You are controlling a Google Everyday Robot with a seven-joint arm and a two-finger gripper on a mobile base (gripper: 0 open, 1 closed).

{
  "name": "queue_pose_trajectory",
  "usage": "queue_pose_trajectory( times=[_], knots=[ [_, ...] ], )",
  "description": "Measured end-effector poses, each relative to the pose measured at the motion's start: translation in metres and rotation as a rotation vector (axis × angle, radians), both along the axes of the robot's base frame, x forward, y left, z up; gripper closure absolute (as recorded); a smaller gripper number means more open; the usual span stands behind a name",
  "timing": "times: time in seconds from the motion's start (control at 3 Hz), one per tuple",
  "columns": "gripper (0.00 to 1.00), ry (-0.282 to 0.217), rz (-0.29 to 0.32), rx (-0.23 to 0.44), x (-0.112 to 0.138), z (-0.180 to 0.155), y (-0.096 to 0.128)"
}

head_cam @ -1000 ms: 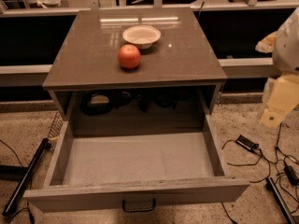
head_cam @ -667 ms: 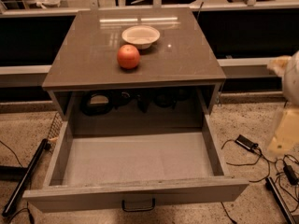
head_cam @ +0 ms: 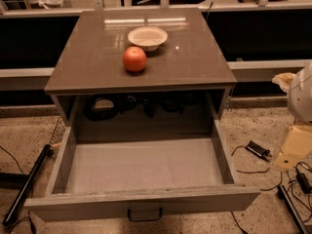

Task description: Close top drawer

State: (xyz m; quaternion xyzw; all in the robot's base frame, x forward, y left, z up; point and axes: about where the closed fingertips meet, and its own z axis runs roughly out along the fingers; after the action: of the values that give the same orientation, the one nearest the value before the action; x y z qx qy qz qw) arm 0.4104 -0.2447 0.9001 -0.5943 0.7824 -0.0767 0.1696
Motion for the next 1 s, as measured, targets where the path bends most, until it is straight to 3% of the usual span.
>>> queue_pose_trajectory(
  times=[0.33, 0.67, 1.0],
  knots=[
    [0.0, 0.06, 0.006, 0.031, -0.032, -0.019, -0.021],
    [0.0, 0.132, 0.046, 0.074, -0.097, -0.042, -0.075],
    [0.0, 0.155, 0.126, 0.087, -0.116, -0.044, -0.114]
  ],
)
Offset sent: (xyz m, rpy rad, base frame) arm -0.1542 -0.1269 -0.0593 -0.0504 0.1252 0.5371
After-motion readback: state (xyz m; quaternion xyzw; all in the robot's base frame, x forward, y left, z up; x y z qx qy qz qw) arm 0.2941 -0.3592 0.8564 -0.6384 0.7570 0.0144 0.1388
